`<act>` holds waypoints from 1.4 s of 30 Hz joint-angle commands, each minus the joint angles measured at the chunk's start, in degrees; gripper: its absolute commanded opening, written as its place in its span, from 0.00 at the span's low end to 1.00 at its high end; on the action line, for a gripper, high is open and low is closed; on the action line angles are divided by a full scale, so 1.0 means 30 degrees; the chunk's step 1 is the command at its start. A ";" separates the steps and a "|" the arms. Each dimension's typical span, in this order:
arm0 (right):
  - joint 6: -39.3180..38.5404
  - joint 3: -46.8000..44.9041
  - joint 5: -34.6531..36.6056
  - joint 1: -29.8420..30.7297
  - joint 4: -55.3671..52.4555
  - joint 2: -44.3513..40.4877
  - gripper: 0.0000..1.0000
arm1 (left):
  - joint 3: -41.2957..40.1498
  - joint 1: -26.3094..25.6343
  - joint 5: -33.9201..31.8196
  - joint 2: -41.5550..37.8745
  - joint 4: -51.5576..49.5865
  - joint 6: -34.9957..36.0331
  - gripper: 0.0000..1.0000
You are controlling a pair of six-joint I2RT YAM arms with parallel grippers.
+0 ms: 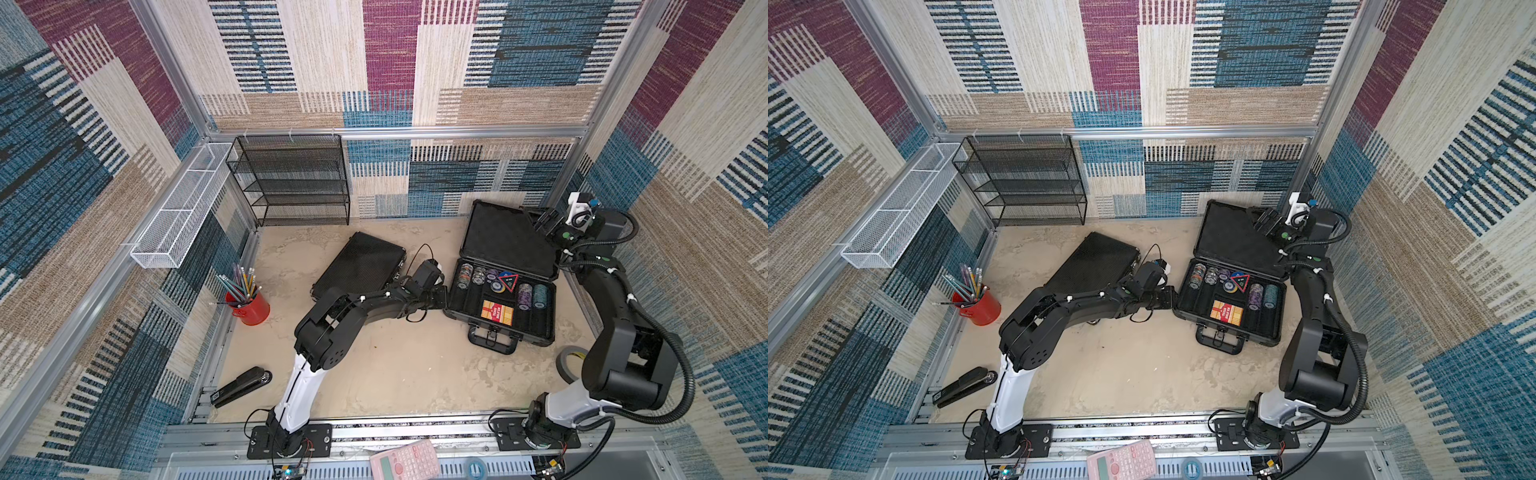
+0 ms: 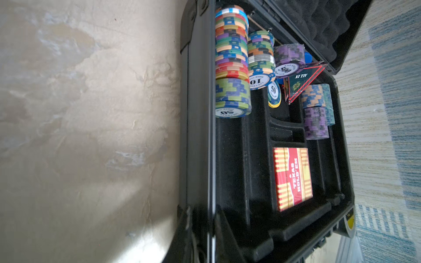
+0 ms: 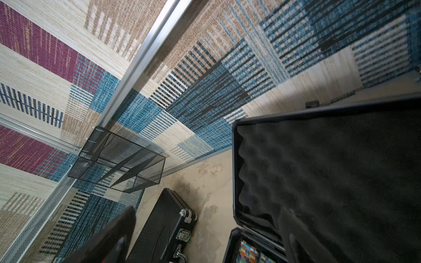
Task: Open the poker set cases
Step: Open the case lid on the poker set case, then adjust the poker set case at the center of the board.
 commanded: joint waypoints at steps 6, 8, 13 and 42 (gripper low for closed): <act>-0.1402 -0.4112 0.2363 0.0454 0.0672 -0.3511 1.00 | -0.0463 -0.0071 0.2854 0.0235 -0.3303 -0.0795 0.15; -0.1637 -0.4992 0.2873 0.0797 0.0405 -0.4174 1.00 | -0.0491 -0.0057 0.2686 0.0174 -0.3232 -0.0885 0.16; -0.1733 -0.7433 0.4352 0.1462 -0.0058 -0.5473 1.00 | -0.0868 -0.0020 0.2073 -0.0287 -0.3106 -0.0982 0.22; -0.0621 -1.1331 0.4713 0.4580 0.3074 -0.8709 1.00 | -0.4240 -0.0363 -0.4448 -0.6781 -0.2253 0.2438 0.99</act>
